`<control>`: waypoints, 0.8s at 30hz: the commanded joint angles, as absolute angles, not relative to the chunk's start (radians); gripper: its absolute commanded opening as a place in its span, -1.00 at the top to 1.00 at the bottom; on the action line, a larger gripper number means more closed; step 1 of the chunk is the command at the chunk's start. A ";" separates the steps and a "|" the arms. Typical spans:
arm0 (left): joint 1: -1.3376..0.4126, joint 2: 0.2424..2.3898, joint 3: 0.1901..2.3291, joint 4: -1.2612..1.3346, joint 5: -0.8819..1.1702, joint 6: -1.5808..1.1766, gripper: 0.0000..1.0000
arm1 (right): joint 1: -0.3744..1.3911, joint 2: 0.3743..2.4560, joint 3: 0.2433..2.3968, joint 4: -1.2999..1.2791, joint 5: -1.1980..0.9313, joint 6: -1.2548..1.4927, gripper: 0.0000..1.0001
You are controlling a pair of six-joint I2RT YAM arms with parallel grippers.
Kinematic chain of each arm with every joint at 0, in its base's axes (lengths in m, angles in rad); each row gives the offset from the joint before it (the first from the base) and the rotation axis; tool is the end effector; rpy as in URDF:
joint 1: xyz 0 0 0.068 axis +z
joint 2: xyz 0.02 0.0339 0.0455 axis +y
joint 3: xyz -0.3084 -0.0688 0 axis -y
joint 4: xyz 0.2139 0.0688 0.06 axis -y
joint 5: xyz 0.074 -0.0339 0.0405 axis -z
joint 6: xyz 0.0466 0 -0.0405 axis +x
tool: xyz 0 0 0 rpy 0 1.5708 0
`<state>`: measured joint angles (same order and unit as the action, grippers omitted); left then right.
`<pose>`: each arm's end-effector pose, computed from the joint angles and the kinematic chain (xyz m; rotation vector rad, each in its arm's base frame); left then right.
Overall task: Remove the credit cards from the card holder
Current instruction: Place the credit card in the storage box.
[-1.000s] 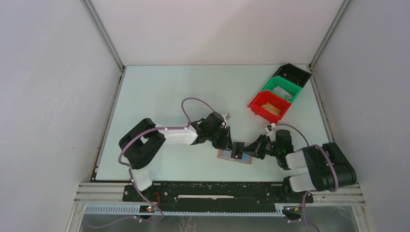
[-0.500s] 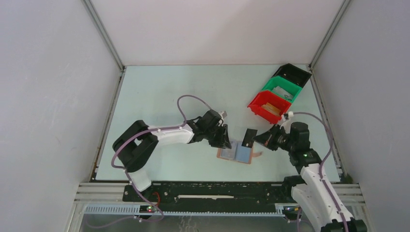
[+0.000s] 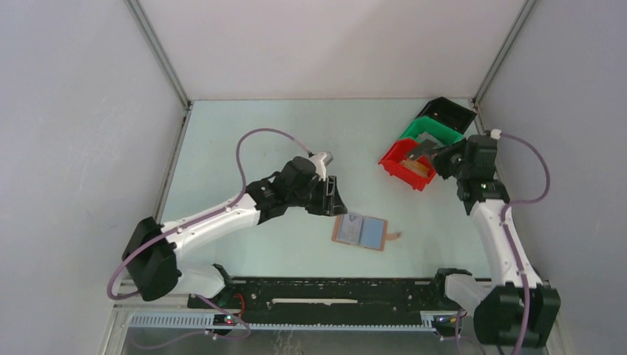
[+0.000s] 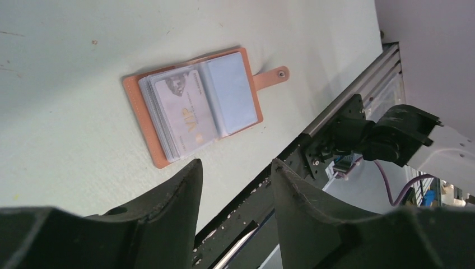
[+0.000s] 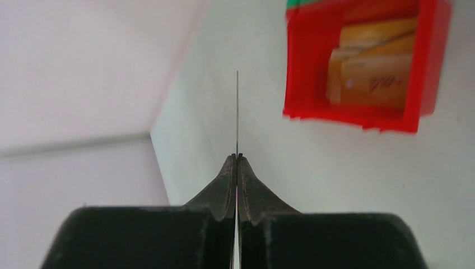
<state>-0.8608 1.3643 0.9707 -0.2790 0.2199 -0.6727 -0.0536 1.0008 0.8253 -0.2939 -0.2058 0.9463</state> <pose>0.1688 -0.2120 0.3143 0.3595 2.4247 -1.0131 0.1816 -0.0002 0.3408 0.8955 1.9189 0.7570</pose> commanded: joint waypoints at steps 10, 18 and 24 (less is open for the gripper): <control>-0.840 1.260 0.932 -0.339 0.197 -0.604 -0.12 | -0.159 1.539 1.235 -0.175 0.276 1.298 1.00; -0.821 1.259 0.962 -0.370 0.195 -0.575 -0.12 | -0.160 1.797 1.456 -0.232 0.396 1.467 1.00; -0.799 1.256 0.968 -0.369 0.191 -0.577 -0.14 | -0.143 1.978 1.640 -0.390 0.437 1.592 1.00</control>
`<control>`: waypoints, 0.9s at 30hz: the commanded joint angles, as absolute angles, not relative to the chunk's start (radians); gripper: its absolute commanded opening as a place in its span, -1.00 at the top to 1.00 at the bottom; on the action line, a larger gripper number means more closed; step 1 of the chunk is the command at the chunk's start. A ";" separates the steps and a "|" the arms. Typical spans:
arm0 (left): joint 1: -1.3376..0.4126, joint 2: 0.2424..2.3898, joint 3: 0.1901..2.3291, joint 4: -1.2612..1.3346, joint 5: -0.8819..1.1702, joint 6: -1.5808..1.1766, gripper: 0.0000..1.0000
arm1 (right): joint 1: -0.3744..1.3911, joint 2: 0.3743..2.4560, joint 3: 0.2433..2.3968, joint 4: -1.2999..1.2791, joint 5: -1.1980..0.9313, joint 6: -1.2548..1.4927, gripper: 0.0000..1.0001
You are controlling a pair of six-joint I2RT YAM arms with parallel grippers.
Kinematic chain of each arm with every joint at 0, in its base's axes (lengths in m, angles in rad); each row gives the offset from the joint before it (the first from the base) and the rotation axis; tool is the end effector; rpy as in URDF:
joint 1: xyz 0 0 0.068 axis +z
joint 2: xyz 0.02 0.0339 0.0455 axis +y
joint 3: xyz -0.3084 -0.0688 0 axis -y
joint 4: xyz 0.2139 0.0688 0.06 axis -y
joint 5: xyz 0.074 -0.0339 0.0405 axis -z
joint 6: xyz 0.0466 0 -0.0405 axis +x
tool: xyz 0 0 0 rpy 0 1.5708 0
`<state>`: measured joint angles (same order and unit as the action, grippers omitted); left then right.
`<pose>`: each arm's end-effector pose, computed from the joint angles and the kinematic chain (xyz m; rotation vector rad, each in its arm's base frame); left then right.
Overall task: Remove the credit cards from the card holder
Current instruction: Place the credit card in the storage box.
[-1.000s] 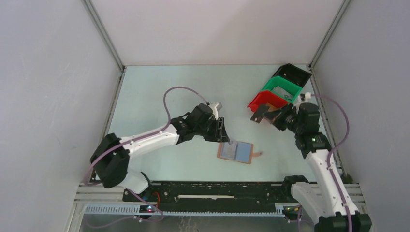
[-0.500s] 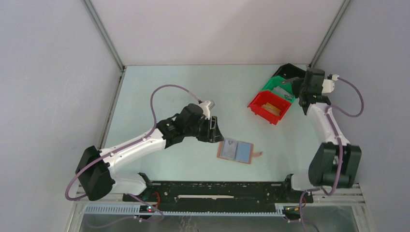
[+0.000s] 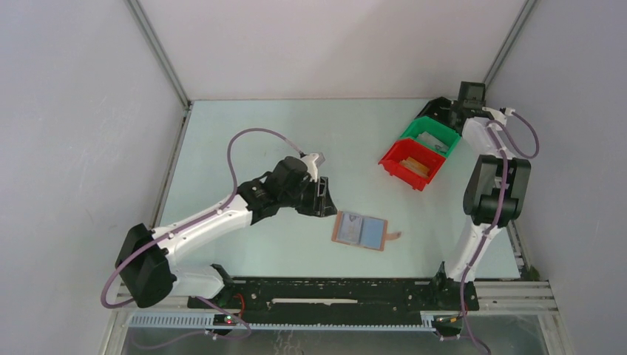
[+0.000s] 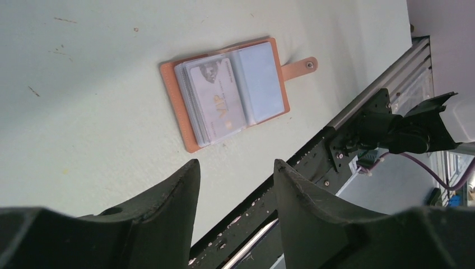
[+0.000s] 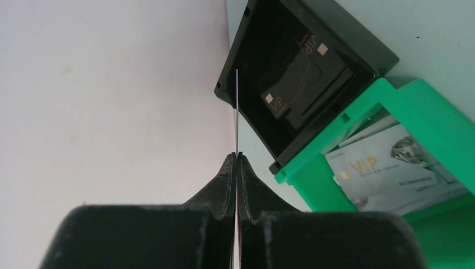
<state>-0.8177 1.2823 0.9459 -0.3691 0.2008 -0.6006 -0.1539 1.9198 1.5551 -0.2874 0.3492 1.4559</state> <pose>0.1608 -0.1852 0.3176 0.3788 2.4233 -0.9241 0.4327 -0.0833 0.3116 1.7115 1.3808 0.3493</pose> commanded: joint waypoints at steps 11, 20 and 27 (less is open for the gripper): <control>-0.788 1.154 0.896 -0.325 0.104 -0.600 -0.23 | -0.100 2.110 1.714 -0.403 0.520 1.833 1.00; -0.788 1.068 0.806 -0.228 0.012 -0.638 -0.28 | -0.102 2.183 1.785 -0.452 0.551 1.911 1.00; -0.773 1.140 0.880 -0.347 0.045 -0.620 -0.28 | -0.120 2.163 1.712 -0.376 0.521 1.887 0.44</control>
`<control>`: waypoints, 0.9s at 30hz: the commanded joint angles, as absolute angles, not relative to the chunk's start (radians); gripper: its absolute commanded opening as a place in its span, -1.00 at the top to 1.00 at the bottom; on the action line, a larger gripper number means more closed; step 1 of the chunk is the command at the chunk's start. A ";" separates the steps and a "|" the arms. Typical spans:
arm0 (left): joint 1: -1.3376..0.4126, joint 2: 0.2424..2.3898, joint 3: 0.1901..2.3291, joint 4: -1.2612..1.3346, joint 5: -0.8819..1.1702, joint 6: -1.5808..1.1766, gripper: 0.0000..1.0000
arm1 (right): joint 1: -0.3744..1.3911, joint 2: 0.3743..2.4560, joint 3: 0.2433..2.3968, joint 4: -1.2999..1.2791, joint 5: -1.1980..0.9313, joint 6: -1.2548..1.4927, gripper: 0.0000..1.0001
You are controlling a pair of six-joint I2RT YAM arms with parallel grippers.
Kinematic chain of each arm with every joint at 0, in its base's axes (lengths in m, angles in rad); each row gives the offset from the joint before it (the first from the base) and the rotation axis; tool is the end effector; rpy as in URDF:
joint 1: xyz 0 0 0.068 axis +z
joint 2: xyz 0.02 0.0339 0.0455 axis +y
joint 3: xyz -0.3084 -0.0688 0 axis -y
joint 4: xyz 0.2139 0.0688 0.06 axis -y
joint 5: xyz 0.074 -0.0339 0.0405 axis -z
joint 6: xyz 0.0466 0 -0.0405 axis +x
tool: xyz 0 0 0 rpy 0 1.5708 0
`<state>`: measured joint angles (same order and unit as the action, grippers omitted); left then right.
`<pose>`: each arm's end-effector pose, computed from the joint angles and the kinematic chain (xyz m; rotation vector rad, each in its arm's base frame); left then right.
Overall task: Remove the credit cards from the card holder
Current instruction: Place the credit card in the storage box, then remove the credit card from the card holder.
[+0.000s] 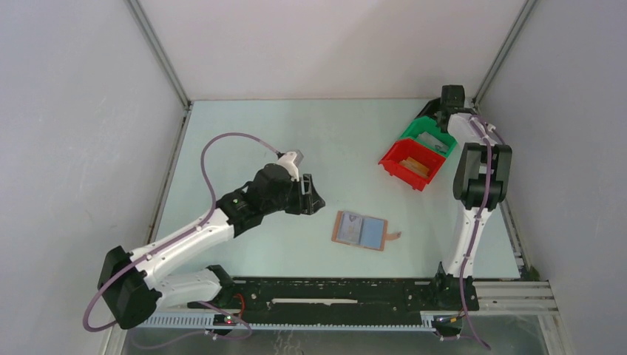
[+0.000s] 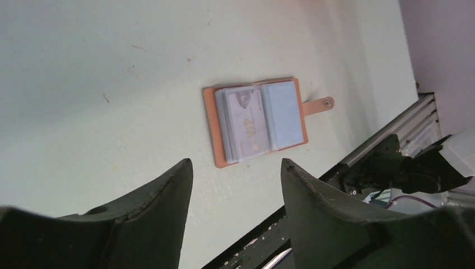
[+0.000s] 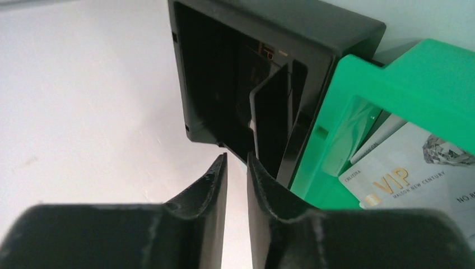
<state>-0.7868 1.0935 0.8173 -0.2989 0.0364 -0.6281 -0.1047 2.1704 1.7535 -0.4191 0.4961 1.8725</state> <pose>0.1412 -0.1440 0.3212 0.2026 2.2638 -0.8342 0.4860 -0.0734 0.2510 2.0362 1.0731 0.3138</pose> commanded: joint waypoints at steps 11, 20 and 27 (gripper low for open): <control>-0.770 1.170 0.881 -0.324 0.135 -0.638 -0.24 | -0.147 1.950 1.455 -0.165 0.423 1.818 0.07; -0.769 1.201 0.878 -0.321 0.164 -0.632 -0.29 | -0.162 1.683 1.343 -0.104 0.073 1.360 -0.14; -0.769 1.234 0.824 -0.261 0.188 -0.653 -0.27 | -0.070 1.391 1.068 -0.153 -0.146 0.939 -0.16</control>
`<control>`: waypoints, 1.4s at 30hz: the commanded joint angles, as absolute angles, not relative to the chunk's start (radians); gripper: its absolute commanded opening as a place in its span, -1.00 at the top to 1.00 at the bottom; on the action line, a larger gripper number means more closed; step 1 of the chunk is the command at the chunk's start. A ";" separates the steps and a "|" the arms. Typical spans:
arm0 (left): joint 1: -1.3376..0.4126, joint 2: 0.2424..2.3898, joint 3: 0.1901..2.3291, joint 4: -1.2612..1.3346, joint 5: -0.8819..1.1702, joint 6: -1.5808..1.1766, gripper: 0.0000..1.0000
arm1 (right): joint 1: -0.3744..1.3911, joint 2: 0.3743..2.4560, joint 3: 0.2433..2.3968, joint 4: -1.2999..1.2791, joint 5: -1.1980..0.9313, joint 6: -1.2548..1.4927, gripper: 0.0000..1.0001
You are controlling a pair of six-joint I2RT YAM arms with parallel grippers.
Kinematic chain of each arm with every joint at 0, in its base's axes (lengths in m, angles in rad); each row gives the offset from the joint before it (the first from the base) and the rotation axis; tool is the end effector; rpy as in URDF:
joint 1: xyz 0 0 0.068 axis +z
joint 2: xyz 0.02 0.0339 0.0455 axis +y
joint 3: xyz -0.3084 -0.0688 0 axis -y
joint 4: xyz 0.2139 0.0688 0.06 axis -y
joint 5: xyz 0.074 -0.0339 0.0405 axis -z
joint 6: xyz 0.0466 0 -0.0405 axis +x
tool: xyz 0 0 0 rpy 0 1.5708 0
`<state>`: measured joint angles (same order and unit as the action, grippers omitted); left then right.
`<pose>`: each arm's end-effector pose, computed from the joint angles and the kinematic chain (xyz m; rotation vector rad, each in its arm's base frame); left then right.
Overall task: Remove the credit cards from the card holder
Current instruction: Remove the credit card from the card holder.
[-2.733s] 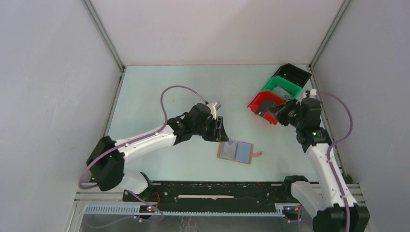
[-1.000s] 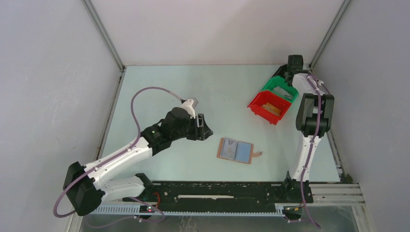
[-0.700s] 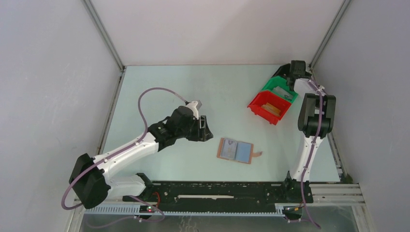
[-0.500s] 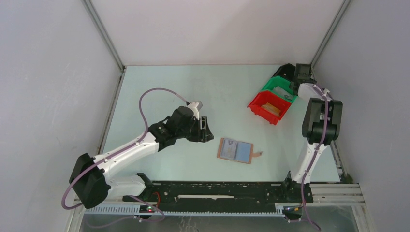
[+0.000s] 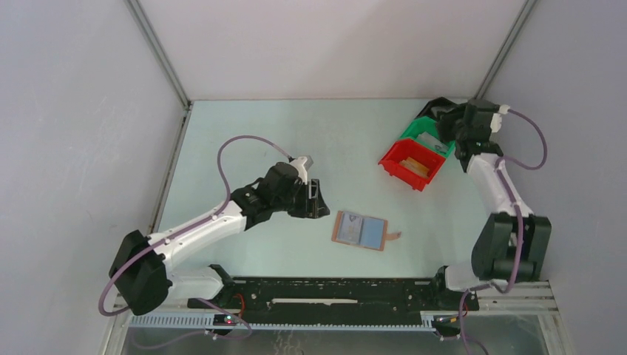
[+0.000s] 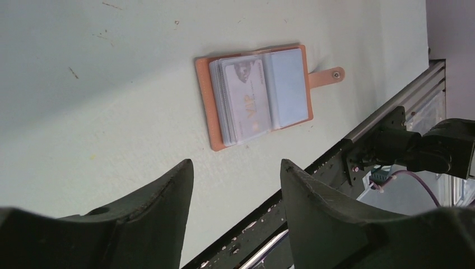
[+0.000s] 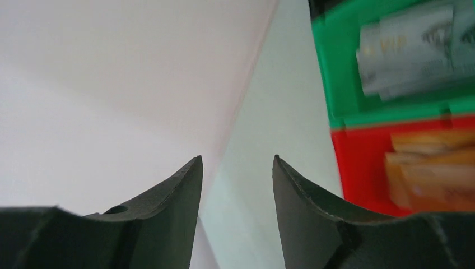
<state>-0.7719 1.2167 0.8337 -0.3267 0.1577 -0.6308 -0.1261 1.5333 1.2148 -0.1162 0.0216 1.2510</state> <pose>0.1561 -0.1621 0.3003 0.2602 2.4269 -0.8701 0.3369 -0.0437 0.3609 1.3294 1.5931 0.6872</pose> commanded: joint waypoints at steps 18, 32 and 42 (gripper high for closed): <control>-0.827 1.526 0.871 -0.072 0.309 -0.745 -0.17 | 0.327 0.939 0.373 -0.093 -0.379 0.807 0.19; -0.851 1.651 0.940 -0.069 0.340 -0.733 -0.14 | 0.330 1.085 0.338 -0.116 -0.315 0.760 0.49; -0.870 1.687 0.971 -0.069 0.345 -0.727 -0.11 | 0.330 1.115 0.301 -0.083 -0.318 0.775 0.50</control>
<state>-0.8627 1.6676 0.9089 -0.0902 0.3267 -0.7338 0.3252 1.1042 0.3168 -0.1078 -0.3355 0.7879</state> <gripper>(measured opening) 0.559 0.250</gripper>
